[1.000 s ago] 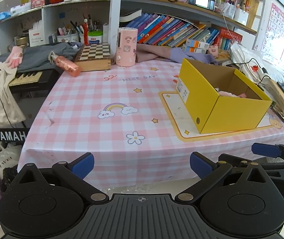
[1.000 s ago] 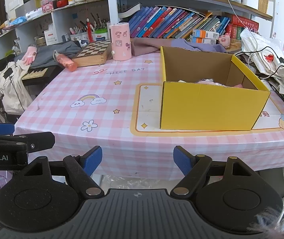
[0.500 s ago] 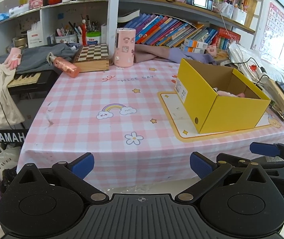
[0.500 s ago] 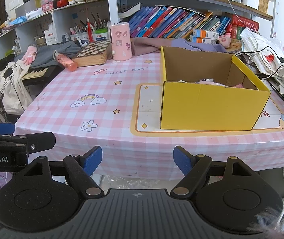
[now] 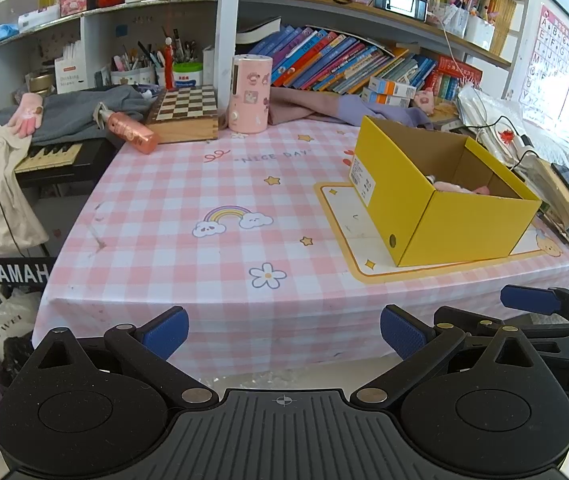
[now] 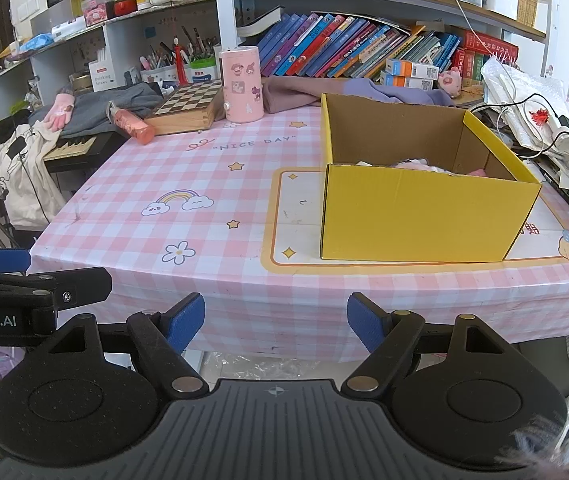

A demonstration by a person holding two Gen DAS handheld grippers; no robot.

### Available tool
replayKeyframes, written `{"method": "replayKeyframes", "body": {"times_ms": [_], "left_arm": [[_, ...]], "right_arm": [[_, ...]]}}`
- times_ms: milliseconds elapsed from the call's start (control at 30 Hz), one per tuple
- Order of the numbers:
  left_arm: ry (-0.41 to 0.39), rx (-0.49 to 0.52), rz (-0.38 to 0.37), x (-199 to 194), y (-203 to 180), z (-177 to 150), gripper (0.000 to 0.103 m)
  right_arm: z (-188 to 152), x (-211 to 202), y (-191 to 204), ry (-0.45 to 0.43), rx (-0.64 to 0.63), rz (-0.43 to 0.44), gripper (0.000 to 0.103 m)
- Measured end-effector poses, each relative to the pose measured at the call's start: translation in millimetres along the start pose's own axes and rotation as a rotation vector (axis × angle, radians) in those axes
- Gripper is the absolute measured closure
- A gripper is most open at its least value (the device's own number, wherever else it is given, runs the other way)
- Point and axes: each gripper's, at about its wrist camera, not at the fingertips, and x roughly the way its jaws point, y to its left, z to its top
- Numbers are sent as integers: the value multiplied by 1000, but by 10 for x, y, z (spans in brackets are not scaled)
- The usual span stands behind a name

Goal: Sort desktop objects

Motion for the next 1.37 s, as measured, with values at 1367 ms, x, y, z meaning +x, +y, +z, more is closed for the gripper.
{"method": "replayKeyframes", "body": {"times_ms": [1367], "left_arm": [[10, 12, 3, 33, -6, 23, 0]], "right_arm": [[-6, 30, -5, 5, 3, 1, 26]]}}
